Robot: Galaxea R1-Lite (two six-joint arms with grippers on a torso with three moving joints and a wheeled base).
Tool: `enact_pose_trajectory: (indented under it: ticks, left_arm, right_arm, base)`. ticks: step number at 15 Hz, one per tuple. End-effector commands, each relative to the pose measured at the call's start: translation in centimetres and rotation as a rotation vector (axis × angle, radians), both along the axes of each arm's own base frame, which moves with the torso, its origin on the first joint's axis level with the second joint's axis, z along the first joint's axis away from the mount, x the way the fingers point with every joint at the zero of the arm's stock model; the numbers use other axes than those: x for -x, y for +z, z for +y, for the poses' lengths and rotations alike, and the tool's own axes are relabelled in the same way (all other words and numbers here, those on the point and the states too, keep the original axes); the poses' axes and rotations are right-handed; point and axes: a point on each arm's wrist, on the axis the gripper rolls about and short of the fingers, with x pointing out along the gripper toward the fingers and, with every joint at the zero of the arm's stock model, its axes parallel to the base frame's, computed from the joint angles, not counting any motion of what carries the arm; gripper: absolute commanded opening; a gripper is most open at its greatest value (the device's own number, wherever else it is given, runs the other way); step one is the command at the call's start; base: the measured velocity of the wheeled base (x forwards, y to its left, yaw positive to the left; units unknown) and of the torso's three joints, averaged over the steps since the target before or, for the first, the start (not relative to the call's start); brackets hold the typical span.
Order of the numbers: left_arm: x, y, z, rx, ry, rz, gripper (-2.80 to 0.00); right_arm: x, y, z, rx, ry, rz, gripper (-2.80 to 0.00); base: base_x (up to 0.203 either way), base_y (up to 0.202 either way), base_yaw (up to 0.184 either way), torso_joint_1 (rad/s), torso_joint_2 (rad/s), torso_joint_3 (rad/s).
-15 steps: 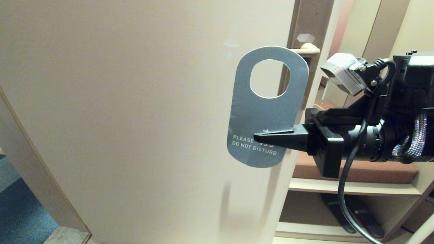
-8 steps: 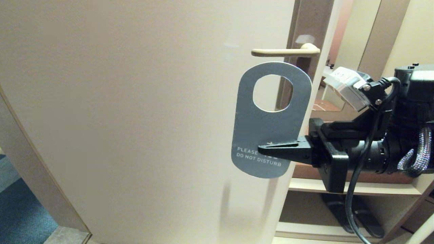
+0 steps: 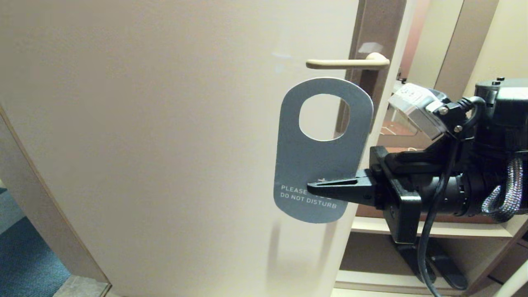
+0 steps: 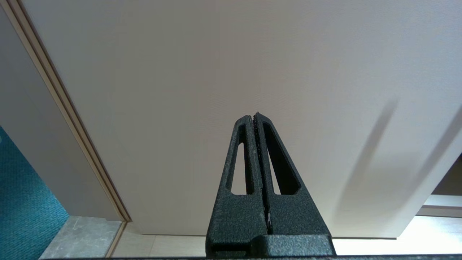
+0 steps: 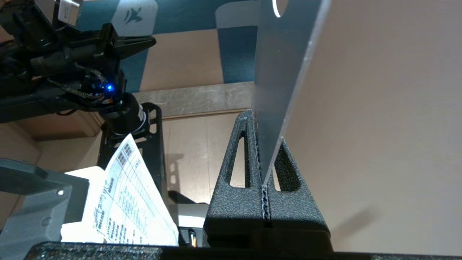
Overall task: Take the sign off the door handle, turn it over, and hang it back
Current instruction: Hand it to the other hand
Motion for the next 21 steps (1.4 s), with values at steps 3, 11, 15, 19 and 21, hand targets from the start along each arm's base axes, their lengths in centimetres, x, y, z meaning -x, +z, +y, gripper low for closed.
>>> enact_pose_trajectory:
  ticks: [3,11,15,19,21]
  left_arm:
    - [0.2,1.1,-0.1,-0.013,-0.023,-0.037,-2.80]
    - [-3.4,10.4,-0.4,0.125,-0.297,0.053,-2.80]
    - [-7.6,13.5,-2.2,0.173,-0.419,0.106,-2.80]
    - [-12.3,15.0,-4.2,0.196,-0.555,0.150,-2.80]
    - [-14.5,15.1,-4.2,0.205,-0.619,0.160,-2.80]
  right_arm:
    - [-1.2,-0.5,1.1,0.010,0.015,0.012,-2.80]
    - [-2.2,-0.2,2.1,0.001,0.023,0.000,-2.80]
    - [-2.7,0.0,2.4,-0.003,0.022,-0.005,-2.80]
    - [-3.7,0.7,3.0,-0.018,0.020,-0.025,-2.80]
    - [-4.1,0.9,3.3,-0.023,0.020,-0.033,-2.80]
  base:
    - [0.000,0.000,0.000,0.000,0.00,0.000]
    - [0.000,0.000,0.000,0.000,0.00,0.000]
    - [0.000,0.000,0.000,0.000,0.00,0.000]
    - [0.000,0.000,0.000,0.000,0.00,0.000]
    - [0.000,0.000,0.000,0.000,0.00,0.000]
